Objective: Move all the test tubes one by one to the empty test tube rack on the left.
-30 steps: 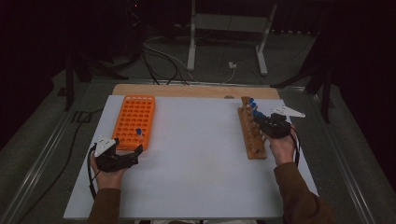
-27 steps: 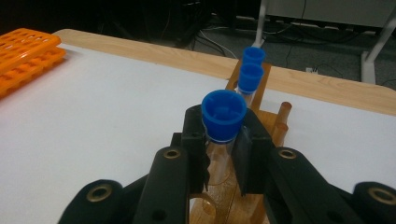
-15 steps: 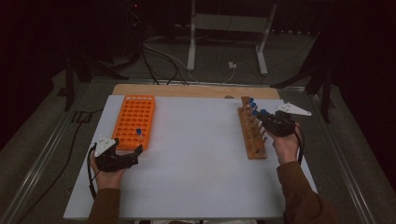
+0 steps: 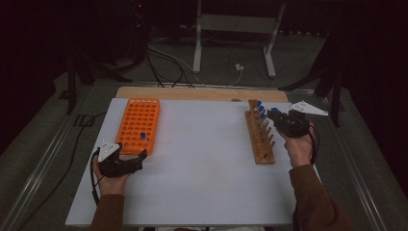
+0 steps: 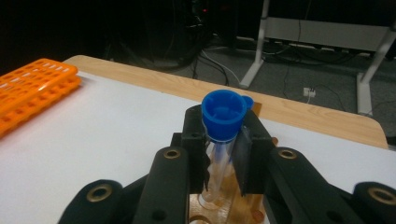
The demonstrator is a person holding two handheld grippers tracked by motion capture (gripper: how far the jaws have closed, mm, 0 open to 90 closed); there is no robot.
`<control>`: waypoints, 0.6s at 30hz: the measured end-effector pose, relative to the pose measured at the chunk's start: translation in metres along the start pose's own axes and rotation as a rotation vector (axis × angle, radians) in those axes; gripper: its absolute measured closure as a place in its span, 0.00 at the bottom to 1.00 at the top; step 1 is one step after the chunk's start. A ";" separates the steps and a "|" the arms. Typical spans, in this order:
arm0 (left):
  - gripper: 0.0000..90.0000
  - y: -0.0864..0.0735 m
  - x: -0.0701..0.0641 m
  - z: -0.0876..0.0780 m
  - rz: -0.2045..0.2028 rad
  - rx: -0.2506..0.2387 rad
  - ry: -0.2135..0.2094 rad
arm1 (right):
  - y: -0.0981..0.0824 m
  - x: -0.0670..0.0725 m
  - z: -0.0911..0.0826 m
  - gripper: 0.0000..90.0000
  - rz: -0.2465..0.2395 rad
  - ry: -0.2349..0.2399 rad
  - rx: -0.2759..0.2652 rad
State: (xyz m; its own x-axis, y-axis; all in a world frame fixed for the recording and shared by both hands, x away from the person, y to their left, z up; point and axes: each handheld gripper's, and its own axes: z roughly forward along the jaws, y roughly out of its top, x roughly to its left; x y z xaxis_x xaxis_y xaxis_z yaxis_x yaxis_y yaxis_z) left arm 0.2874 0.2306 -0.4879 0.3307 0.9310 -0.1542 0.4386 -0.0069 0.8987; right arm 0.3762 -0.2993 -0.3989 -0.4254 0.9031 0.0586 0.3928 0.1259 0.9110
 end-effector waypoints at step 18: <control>0.01 0.006 -0.009 -0.007 0.012 -0.061 0.020 | -0.004 0.032 0.008 0.85 0.002 0.121 -0.001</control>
State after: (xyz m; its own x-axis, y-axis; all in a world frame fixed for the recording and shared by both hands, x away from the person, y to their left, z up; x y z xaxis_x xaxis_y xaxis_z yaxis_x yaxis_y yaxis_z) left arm 0.2816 0.2251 -0.4779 0.3190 0.9380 -0.1357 0.3824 0.0037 0.9240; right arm 0.3677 -0.2678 -0.4039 -0.5196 0.8474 0.1090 0.3928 0.1236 0.9113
